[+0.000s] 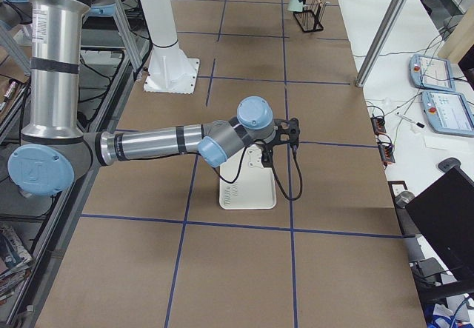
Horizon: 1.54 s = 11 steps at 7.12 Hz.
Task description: Left arm grabs green cup and hands to right arm on tray
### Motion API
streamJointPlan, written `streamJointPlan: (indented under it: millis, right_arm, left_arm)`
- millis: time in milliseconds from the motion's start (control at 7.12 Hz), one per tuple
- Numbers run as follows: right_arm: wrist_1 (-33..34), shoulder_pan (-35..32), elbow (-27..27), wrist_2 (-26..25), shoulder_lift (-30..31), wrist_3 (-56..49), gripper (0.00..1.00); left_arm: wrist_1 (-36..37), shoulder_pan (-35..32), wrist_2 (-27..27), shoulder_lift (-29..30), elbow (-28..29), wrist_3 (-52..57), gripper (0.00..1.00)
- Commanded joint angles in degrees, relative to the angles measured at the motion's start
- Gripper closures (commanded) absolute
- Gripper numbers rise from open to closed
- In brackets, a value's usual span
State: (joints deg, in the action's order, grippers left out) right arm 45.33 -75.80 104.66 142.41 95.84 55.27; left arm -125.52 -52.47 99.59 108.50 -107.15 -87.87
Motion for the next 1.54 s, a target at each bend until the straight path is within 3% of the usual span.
streamJointPlan:
  millis: [0, 281, 562, 702, 843, 1124, 1404]
  right_arm:
    - [-21.7, 11.9, 0.0, -9.2, -2.2, 26.9, 0.0]
    - [-31.0, 17.3, 0.2, -9.7, -5.2, 35.1, 0.0]
    - [-41.3, 22.2, -0.4, -10.6, -10.4, 46.3, 0.0]
    - [-45.8, 24.9, -0.2, -14.1, -11.7, 51.8, 0.0]
    - [-52.2, 29.7, -0.2, -20.8, -11.7, 55.5, 0.0]
    - [-54.9, 40.2, 1.3, -32.9, -11.9, 58.4, 0.0]
    - [-54.0, 44.2, 1.3, -34.7, -16.5, 58.4, 0.0]
  left_arm:
    - [-3.6, 5.1, 0.5, 0.0, -4.9, -13.9, 0.55]
    - [-15.8, 12.5, 0.3, -0.2, -4.8, -25.1, 0.55]
    - [-25.1, 16.2, 0.2, -0.3, -3.7, -27.5, 0.55]
    - [-30.1, 17.3, 0.0, -0.5, -2.7, -29.2, 0.55]
    - [-30.9, 18.3, -2.3, -0.2, -2.5, -31.3, 0.55]
    - [-34.9, 23.2, -8.9, 0.0, -2.4, -31.4, 0.55]
    - [-35.3, 26.3, -10.8, 0.1, -2.2, -31.4, 0.55]
